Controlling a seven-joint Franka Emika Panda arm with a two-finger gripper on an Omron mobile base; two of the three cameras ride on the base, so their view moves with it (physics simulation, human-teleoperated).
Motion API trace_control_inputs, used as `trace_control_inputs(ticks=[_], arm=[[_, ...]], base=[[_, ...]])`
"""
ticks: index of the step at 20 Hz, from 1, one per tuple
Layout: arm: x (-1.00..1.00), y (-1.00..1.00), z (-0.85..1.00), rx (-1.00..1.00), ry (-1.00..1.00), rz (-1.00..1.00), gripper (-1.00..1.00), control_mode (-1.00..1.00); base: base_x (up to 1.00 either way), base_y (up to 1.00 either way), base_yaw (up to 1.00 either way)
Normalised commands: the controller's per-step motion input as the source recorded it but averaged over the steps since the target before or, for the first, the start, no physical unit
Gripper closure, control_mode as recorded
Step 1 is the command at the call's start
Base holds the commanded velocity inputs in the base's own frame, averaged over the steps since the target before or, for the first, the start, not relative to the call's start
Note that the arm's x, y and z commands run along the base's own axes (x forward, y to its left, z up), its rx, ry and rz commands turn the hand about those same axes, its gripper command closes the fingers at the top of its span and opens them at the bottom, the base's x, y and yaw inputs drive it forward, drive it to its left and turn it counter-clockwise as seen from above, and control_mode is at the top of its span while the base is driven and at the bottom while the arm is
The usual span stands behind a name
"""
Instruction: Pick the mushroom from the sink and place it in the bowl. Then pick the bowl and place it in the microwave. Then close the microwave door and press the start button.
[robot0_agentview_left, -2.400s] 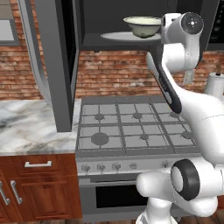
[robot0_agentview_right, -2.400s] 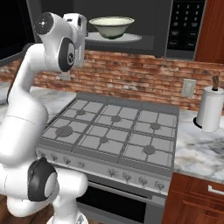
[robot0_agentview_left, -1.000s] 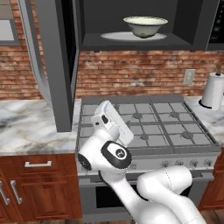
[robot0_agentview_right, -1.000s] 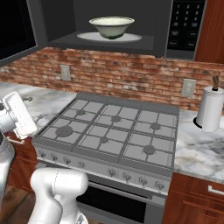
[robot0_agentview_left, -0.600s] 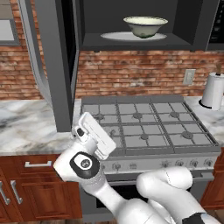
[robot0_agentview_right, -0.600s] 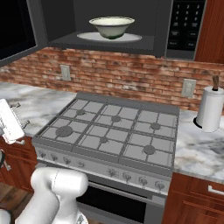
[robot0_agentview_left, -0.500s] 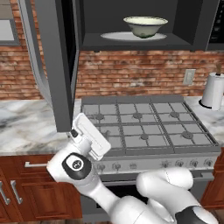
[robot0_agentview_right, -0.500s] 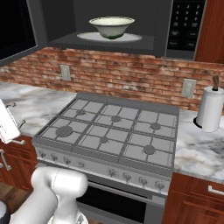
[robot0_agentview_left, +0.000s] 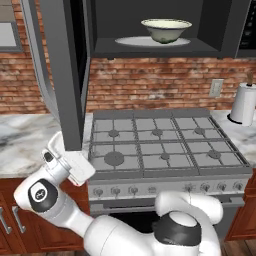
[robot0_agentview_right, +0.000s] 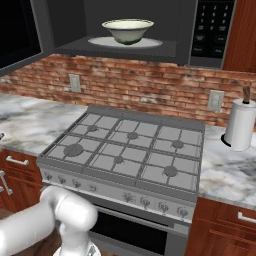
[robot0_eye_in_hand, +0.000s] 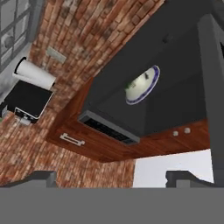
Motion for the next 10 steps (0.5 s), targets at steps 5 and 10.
trace_control_inputs(ticks=[5,10], arm=[[-0.08,0.64,0.31,0.00,-0.21,-0.11,-1.00,-1.00],[0.00,0.38,0.60,0.00,-0.13,-0.06,-1.00,-1.00]], base=[[0.00,0.00,0.00],[0.00,0.00,0.00]])
